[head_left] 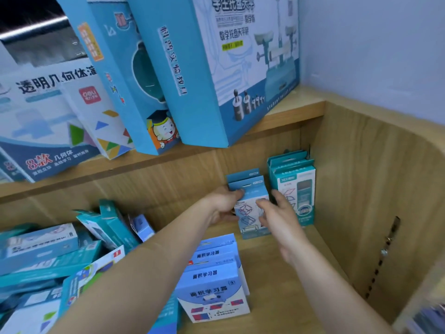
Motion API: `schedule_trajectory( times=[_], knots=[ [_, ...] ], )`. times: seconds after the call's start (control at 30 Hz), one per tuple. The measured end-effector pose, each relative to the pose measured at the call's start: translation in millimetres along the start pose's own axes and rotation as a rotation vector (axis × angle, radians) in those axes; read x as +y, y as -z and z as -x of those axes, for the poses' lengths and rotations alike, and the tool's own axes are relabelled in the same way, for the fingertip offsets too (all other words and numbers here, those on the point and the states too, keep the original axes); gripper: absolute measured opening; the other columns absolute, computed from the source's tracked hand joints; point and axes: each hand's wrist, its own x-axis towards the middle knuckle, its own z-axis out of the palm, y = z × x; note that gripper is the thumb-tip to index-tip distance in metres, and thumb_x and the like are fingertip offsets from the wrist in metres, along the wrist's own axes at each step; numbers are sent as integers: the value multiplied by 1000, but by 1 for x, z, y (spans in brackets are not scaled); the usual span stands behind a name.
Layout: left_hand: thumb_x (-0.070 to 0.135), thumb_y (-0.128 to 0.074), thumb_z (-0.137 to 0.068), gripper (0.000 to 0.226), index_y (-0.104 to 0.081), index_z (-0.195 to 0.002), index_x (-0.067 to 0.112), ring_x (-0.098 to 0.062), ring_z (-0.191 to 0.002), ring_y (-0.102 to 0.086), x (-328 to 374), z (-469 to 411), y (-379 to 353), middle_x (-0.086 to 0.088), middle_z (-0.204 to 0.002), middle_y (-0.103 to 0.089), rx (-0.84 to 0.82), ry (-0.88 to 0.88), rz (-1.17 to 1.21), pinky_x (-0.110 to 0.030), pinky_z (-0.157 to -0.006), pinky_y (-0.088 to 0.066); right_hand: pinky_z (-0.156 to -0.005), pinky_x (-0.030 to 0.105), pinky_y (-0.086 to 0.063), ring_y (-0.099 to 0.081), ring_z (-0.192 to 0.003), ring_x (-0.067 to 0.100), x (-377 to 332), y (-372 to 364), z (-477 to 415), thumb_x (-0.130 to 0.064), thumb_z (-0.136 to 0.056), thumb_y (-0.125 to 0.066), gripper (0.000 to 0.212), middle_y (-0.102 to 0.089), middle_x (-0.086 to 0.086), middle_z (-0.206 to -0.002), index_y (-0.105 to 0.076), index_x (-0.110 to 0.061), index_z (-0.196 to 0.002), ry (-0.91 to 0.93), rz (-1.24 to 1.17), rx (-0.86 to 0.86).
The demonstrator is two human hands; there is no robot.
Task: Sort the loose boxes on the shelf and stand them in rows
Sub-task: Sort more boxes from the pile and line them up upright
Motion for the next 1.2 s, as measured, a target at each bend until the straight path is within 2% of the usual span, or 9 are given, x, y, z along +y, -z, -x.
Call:
schedule_trajectory(
  times=[0.2, 0.3, 0.47, 0.57, 0.77, 0.87, 1.0, 1.1, 1.2],
  knots=[
    [25, -45, -100, 16, -54, -90, 17, -16, -76, -61, 2, -2, -7, -4, -83, -65, 7, -5, 20, -32, -74, -53, -89, 34, -50, -59, -87, 5, 6, 14, 10, -10, -90, -53, 42, -60, -7, -98, -43, -24, -128, 5, -6, 81],
    [26, -44, -100, 16, -55, -95, 15, -17, -81, -62, 5, -4, -14, -5, -88, -66, 2, -8, 15, -34, -80, -53, -94, 41, -49, -60, -100, 15, 4, 19, 6, -12, -88, -55, 45, -58, 2, -119, -40, -28, -128, 20, 9, 116],
    [30, -41, -101, 28, -54, -116, 10, -24, -103, -64, 6, -7, -21, -12, -111, -68, 15, -15, -87, -39, -88, -54, -66, 24, -48, -57, -85, 3, -2, 26, 1, -6, -89, -52, 51, -59, 3, -117, -36, -25, -134, 33, -9, 116],
    [39, -38, -100, 40, -54, -120, 8, -25, -104, -62, 5, -4, -20, -10, -112, -66, 27, -22, -195, -41, -92, -52, -64, 22, -47, -56, -84, 1, -3, 26, 0, -5, -91, -52, 51, -59, 3, -116, -34, -24, -135, 38, 12, 99],
    [42, -50, -95, 52, -51, -132, 7, -20, -118, -54, 7, 48, 18, -7, -132, -56, 159, -300, -612, -26, -98, -42, -90, 35, -48, -56, -90, 3, -7, 39, 13, -11, -90, -57, 55, -58, 3, -122, -34, -27, -138, 54, 185, 40],
    [44, -59, -86, 57, -50, -134, 16, -4, -121, -50, -8, 100, 50, 6, -134, -54, 54, -458, -514, -16, -97, -40, -95, 33, -44, -57, -98, 5, -14, 47, 29, -18, -88, -63, 54, -54, 0, -124, -39, -33, -133, 92, 233, -64],
    [48, -73, -69, 93, -24, -146, 32, 9, -130, -30, -52, 144, 78, 25, -143, -31, -52, -364, -609, -11, -105, -28, -108, 34, -34, -39, -130, 7, -13, 47, 49, -32, -75, -75, 78, -40, -7, -141, -30, -49, -137, 98, 381, -367],
    [38, -83, -67, 111, -6, -148, 37, 11, -128, -21, -87, 142, 77, 29, -138, -19, -67, -331, -707, 7, -90, -17, -107, 26, -28, -29, -135, 1, -3, 35, 55, -37, -67, -81, 100, -29, -10, -150, -15, -55, -139, 116, 553, -510],
    [19, -87, -65, 112, -12, -144, 46, 11, -128, -31, -111, 131, 79, 24, -144, -27, -13, -349, -466, 2, -92, -27, -112, 27, -23, -22, -139, 3, 12, 17, 59, -30, -69, -83, 111, -23, -8, -154, -3, -54, -142, 137, 696, -604]
  ],
)
